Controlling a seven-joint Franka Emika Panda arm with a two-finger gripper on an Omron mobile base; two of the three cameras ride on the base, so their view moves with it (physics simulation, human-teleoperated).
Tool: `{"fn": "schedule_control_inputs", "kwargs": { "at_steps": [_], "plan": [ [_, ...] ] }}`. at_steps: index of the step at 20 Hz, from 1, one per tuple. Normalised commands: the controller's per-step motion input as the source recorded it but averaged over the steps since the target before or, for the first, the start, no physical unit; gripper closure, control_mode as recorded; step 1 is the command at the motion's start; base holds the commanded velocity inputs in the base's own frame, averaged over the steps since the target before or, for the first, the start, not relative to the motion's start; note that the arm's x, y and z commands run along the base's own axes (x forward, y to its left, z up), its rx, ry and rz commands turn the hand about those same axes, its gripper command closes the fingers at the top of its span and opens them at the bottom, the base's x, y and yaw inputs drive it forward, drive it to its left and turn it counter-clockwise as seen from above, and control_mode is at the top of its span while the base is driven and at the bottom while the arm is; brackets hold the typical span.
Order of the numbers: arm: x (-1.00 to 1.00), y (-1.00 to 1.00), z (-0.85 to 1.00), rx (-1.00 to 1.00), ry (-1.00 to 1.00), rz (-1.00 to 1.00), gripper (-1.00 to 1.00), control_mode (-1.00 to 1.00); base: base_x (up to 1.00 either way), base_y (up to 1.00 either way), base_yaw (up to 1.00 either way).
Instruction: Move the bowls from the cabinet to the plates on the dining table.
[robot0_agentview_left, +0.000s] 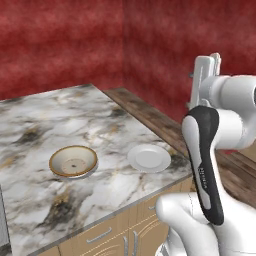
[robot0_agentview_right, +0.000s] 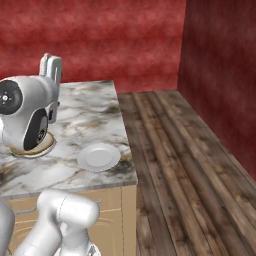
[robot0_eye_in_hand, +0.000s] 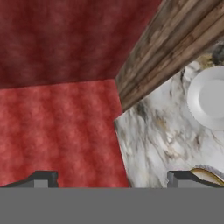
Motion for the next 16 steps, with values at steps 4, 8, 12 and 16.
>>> {"fn": "schedule_control_inputs", "kwargs": {
  "at_steps": [4, 8, 12, 16],
  "plan": [
    [-0.51, 0.15, 0.03, -0.04, -0.02, -0.05, -1.0, -1.0, 0.0, 0.0, 0.0],
    [-0.4, 0.12, 0.04, -0.06, -0.03, -0.05, -1.0, -1.0, 0.0, 0.0, 0.0],
    [-0.21, -0.11, 0.12, -0.05, 0.02, -0.05, -1.0, -1.0, 0.0, 0.0, 0.0],
    [-0.27, -0.18, 0.15, -0.02, 0.04, -0.06, -1.0, -1.0, 0.0, 0.0, 0.0]
  ]
}}
